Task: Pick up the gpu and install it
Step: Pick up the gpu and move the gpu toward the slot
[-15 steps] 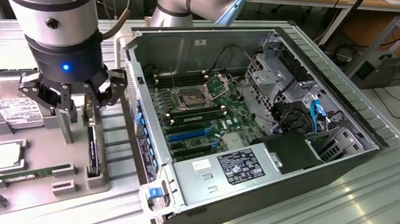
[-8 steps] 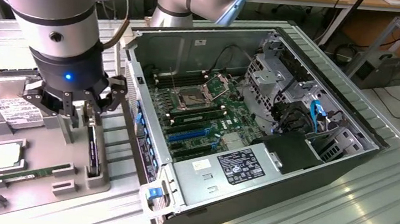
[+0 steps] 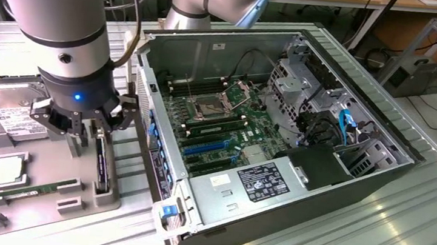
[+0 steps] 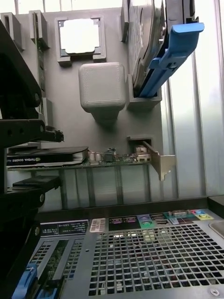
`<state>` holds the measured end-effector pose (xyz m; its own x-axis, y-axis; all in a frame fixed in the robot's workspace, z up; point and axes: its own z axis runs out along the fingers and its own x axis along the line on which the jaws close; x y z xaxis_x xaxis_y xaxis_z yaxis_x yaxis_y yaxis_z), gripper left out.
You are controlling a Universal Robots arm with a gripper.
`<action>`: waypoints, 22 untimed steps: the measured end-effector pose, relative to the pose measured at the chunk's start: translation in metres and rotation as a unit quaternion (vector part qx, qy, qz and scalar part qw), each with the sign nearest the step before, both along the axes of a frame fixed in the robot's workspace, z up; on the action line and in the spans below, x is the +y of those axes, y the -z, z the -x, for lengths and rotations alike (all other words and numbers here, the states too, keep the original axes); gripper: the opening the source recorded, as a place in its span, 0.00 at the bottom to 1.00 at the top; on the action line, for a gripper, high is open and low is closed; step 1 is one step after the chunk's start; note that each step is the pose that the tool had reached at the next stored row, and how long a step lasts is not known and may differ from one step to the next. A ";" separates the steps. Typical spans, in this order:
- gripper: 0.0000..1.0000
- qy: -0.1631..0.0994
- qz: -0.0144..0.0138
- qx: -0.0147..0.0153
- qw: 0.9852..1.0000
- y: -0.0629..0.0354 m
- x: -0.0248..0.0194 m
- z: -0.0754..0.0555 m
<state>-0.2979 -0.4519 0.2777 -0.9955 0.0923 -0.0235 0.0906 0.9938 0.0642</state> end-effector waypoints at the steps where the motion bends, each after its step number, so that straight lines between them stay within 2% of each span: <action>1: 0.42 0.001 0.000 0.000 1.000 0.0020 0.0000 0.000; 8: 0.42 0.004 0.000 0.001 1.000 0.0175 0.0009 0.000; 14: 0.42 0.004 0.000 0.003 1.000 0.0295 0.0064 0.000; 16: 0.42 0.004 0.001 0.004 1.000 0.0310 0.0070 0.000; 18: 0.42 0.004 0.002 0.005 1.000 0.0312 0.0070 0.000; 22: 0.42 0.004 0.003 0.005 1.000 0.0334 0.0073 0.000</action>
<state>-0.2978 -0.4446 0.2444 -0.9948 0.1008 -0.0148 0.0998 0.9933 0.0581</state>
